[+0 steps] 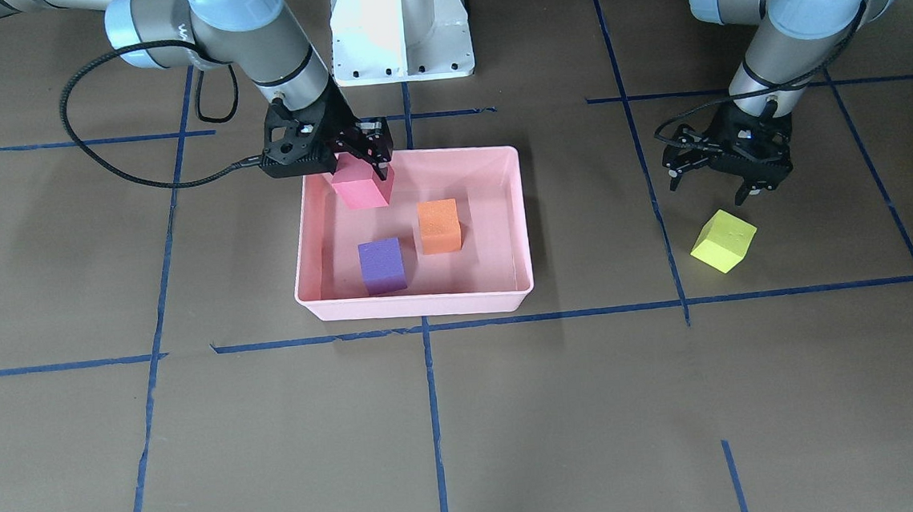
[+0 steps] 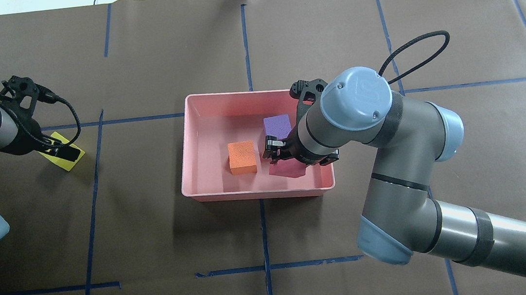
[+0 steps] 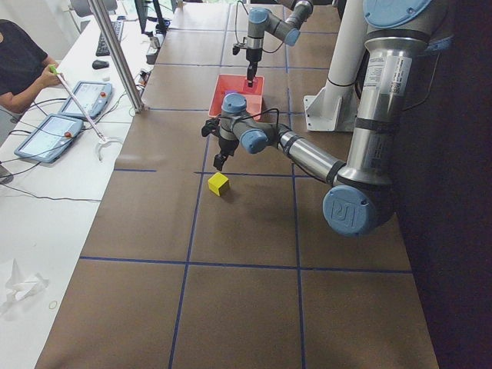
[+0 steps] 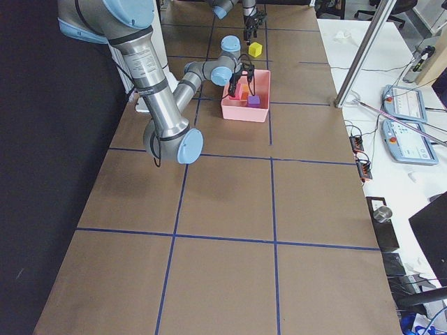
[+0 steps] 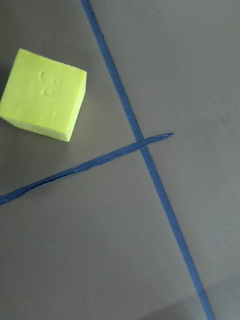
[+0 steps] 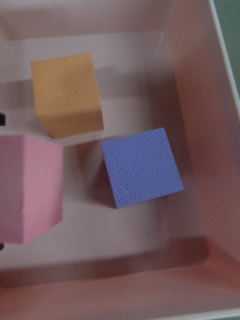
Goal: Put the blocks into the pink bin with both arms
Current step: 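Lower the pink cube into the bin while the left gripper grasps the yellow cube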
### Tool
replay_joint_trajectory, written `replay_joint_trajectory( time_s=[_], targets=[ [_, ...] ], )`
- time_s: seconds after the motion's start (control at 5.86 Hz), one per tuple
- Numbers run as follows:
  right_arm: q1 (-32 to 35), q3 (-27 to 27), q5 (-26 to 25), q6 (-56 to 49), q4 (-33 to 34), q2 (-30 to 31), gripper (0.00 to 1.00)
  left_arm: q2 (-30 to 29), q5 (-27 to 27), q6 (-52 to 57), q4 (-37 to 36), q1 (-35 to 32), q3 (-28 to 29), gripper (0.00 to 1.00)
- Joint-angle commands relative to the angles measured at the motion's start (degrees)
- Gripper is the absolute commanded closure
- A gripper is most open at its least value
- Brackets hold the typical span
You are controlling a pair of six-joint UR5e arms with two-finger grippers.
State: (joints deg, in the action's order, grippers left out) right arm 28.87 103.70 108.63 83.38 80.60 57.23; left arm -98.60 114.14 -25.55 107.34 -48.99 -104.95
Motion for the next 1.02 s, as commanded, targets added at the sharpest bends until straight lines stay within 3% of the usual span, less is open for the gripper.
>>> replay_joint_trajectory(
  time_s=[0.0, 0.34, 0.85],
  targets=[
    [-0.4, 1.3, -1.9, -0.5, 0.1, 0.2, 0.00, -1.3, 0.0, 8.4, 1.2, -0.8, 5.3, 0.01],
    [6.3, 8.4, 6.8, -1.6, 4.3, 4.8, 0.00, -2.7, 1.8, 8.0, 2.7, -1.2, 8.7, 0.00],
    [7.4, 9.6, 7.4, -3.4, 4.4, 7.4, 0.00, -4.0, 2.5, 8.1, 2.8, -1.2, 12.0, 0.00]
  ],
)
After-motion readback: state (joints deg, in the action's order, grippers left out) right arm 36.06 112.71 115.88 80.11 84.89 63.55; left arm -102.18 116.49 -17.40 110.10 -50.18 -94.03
